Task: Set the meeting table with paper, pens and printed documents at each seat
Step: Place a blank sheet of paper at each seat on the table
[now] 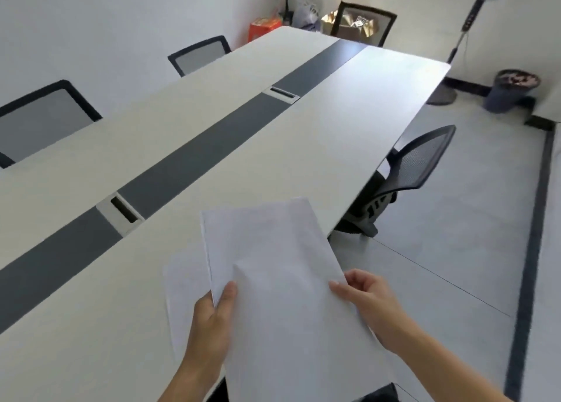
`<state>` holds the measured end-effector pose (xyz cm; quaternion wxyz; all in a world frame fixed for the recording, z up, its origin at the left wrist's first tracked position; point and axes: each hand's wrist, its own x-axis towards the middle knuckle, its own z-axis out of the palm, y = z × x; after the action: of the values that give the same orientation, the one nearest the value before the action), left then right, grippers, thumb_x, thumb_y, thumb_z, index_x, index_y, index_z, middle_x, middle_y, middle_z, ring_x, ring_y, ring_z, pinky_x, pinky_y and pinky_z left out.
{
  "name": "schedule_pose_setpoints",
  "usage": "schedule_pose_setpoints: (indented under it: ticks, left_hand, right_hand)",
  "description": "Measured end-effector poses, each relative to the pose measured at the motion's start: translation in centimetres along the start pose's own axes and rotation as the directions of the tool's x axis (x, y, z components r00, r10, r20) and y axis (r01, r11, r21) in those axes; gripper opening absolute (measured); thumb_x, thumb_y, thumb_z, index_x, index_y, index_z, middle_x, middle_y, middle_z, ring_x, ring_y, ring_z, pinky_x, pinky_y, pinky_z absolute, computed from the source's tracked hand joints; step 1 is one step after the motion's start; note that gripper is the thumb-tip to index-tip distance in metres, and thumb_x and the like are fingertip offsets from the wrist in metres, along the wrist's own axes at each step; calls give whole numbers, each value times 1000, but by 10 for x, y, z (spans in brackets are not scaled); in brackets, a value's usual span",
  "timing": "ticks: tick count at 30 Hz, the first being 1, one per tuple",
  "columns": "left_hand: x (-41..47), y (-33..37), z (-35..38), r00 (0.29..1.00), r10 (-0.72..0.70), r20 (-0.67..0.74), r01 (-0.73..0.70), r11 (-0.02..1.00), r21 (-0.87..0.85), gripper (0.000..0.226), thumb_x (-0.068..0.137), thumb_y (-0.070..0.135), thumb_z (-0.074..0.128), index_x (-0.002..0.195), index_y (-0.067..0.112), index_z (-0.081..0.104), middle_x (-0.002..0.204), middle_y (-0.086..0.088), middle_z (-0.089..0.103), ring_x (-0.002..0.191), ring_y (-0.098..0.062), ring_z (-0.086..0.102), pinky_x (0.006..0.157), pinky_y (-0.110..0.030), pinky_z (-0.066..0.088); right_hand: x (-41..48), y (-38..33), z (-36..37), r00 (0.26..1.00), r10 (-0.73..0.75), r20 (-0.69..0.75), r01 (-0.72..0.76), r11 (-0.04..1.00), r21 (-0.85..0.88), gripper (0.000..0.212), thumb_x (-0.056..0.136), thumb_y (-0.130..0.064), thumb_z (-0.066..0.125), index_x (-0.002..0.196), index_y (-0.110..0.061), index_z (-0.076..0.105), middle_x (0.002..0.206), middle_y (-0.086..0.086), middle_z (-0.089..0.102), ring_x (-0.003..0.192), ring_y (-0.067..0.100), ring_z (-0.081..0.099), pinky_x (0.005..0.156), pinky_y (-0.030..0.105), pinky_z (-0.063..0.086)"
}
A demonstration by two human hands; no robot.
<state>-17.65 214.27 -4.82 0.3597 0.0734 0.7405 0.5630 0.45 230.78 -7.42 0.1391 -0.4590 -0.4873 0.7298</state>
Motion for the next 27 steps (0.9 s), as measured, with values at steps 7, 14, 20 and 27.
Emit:
schedule_pose_setpoints:
  ticks: [7, 14, 20, 27]
  left_hand:
    - [-5, 20, 162, 961, -46, 272, 46, 999, 7, 21, 94, 25, 55, 102, 11, 69, 92, -5, 78, 86, -24, 74, 83, -44, 55]
    - [-19, 20, 317, 899, -116, 422, 106, 993, 47, 16, 94, 21, 54, 97, 12, 68, 83, -3, 78, 74, -22, 75, 66, -37, 57]
    - [1, 36, 411, 853, -154, 498, 111, 987, 116, 19, 95, 23, 52, 95, 11, 67, 81, -4, 78, 71, -21, 75, 61, -34, 58]
    - [75, 74, 516, 819, -114, 563, 78, 993, 88, 23, 96, 24, 49, 99, 10, 67, 86, -5, 78, 76, -21, 75, 58, -28, 60]
  right_hand:
    - [-16, -6, -152, 969, -51, -241, 77, 992, 101, 15, 85, -12, 72, 77, 1, 68, 73, 16, 71, 63, 25, 65, 62, 35, 53]
    - [-32, -6, -295, 917, -32, -398, 99, 984, 148, 19, 91, -15, 65, 80, 0, 71, 81, 23, 72, 70, 30, 67, 71, 44, 53]
    - [-10, -24, -371, 888, -18, -459, 128, 969, 209, 26, 94, -19, 59, 91, 3, 72, 96, 29, 72, 81, 37, 69, 82, 57, 54]
    - [68, -76, -440, 848, 0, -530, 174, 944, 279, 25, 95, -20, 58, 99, 1, 71, 101, 25, 73, 86, 34, 70, 85, 51, 55]
